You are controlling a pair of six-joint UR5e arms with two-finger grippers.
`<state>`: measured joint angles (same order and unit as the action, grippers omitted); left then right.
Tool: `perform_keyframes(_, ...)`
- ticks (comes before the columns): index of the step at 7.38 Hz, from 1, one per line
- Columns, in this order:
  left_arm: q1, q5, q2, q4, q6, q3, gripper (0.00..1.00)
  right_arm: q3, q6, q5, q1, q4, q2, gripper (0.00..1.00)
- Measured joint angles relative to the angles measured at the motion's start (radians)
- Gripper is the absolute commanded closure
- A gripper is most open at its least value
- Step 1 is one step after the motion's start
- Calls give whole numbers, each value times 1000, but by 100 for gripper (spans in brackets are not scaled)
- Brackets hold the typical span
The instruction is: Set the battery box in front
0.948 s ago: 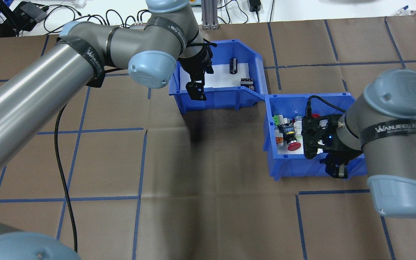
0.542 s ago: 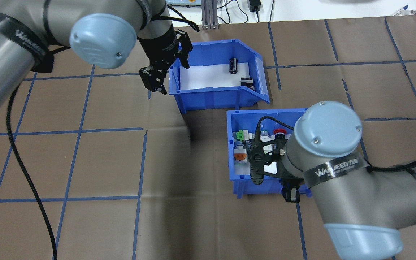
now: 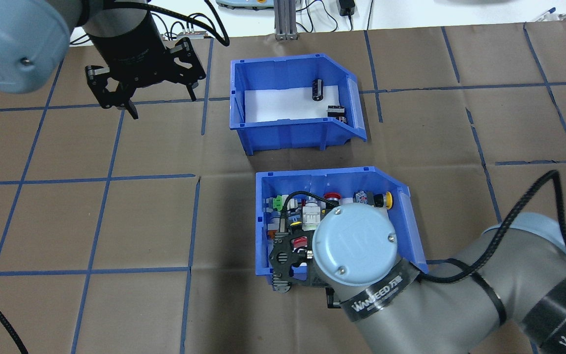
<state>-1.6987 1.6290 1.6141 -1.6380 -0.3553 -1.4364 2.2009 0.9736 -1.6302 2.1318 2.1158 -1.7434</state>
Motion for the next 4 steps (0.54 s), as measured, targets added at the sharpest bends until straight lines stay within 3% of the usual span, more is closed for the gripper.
perform_keyframes(3, 54, 1, -66, -21, 396, -48, 1, 1, -96, -29, 56, 83, 77, 88)
perform_keyframes(4, 89, -8, -83, -17, 488, -79, 1, 2, -113, -30, 58, 86, 84, 53)
